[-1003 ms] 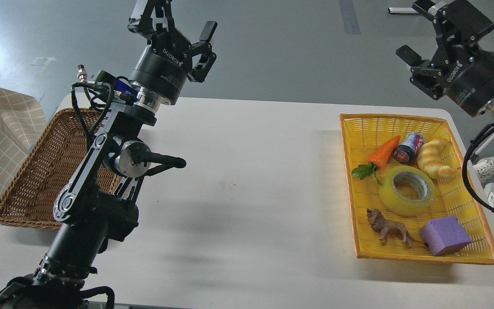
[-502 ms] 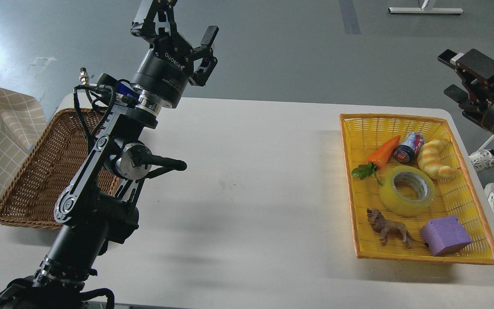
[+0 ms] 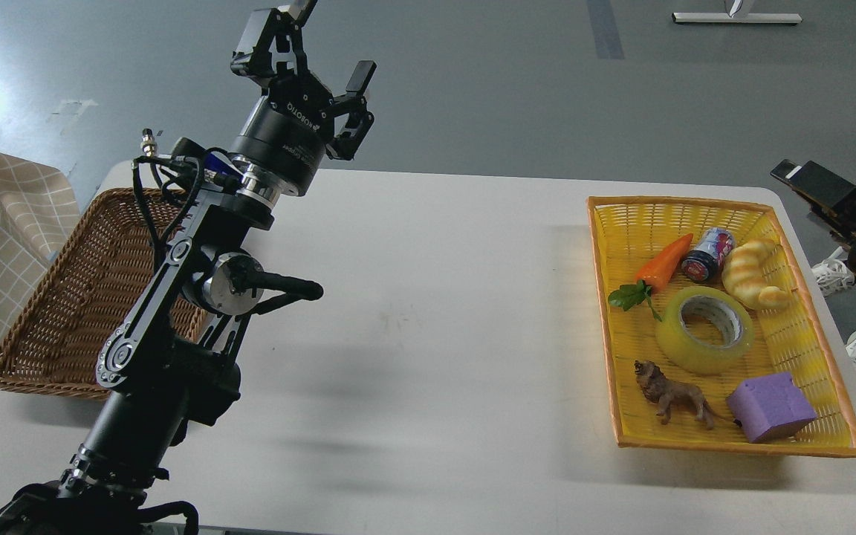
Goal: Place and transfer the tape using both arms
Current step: 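Raise the right gripper up and away from the yellow basket, then lower the right gripper into the yellow basket onto the yellow tape roll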
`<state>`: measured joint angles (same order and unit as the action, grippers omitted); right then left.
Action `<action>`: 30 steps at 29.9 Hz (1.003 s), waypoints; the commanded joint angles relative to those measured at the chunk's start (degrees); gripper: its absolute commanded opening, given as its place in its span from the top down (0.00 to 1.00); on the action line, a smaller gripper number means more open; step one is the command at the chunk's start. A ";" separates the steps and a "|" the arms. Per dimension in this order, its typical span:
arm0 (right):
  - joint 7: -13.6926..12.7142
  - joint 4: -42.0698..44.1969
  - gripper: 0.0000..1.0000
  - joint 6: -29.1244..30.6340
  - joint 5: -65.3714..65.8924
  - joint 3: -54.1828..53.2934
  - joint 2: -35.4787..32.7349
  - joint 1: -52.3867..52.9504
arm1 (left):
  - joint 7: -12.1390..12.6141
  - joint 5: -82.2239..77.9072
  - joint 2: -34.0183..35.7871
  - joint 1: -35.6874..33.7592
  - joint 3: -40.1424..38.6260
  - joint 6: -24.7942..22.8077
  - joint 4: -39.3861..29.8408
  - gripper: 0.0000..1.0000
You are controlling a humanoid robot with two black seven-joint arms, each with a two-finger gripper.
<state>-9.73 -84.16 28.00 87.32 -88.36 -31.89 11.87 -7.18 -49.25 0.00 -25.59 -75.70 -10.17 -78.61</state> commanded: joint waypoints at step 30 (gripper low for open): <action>0.15 1.28 0.04 0.00 8.29 7.84 -6.60 -0.19 | -0.38 -0.40 0.18 0.89 -0.42 1.39 -0.40 0.02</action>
<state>-9.70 -83.33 28.00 91.92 -83.97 -37.79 10.70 -7.56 -49.66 0.14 -24.60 -76.10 -9.17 -78.83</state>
